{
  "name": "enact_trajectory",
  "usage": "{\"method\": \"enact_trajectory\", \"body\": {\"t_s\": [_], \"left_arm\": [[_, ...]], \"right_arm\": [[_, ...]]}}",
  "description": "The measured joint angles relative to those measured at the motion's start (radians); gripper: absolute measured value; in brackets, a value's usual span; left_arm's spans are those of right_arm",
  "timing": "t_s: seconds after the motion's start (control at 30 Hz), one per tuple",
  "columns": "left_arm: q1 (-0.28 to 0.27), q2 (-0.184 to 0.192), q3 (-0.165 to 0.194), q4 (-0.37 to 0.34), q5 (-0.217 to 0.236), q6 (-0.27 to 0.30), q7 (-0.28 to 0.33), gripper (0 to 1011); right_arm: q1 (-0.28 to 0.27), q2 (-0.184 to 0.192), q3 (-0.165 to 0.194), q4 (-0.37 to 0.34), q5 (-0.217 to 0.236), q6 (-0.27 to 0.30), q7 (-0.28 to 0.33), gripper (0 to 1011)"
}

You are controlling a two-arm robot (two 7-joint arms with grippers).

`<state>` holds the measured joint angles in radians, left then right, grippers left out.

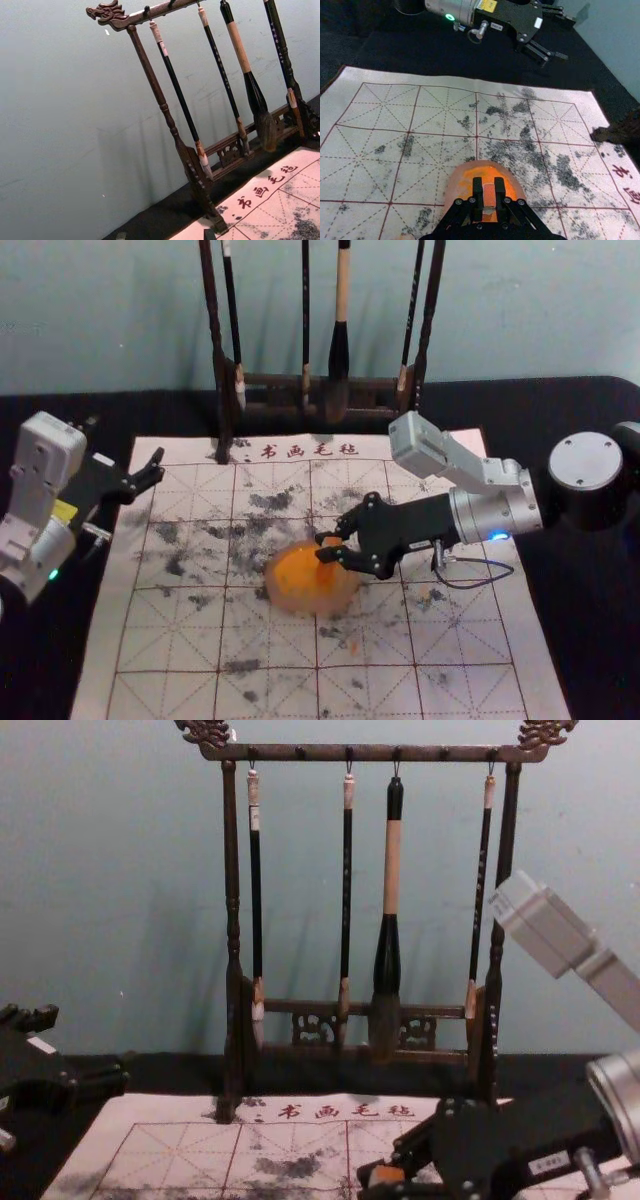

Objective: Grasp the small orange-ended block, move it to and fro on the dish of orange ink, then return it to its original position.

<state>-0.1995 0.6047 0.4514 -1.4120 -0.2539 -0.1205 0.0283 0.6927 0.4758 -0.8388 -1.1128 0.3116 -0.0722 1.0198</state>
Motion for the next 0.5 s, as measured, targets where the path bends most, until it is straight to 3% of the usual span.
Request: {"method": "enact_trajectory", "body": {"t_s": [0.5], "left_arm": [[0.0,0.0,0.0,0.0,0.0,0.0,0.0,1001]], "right_arm": [[0.011,-0.024,-0.018,0.014,0.0,-0.005,0.008,136]]}}
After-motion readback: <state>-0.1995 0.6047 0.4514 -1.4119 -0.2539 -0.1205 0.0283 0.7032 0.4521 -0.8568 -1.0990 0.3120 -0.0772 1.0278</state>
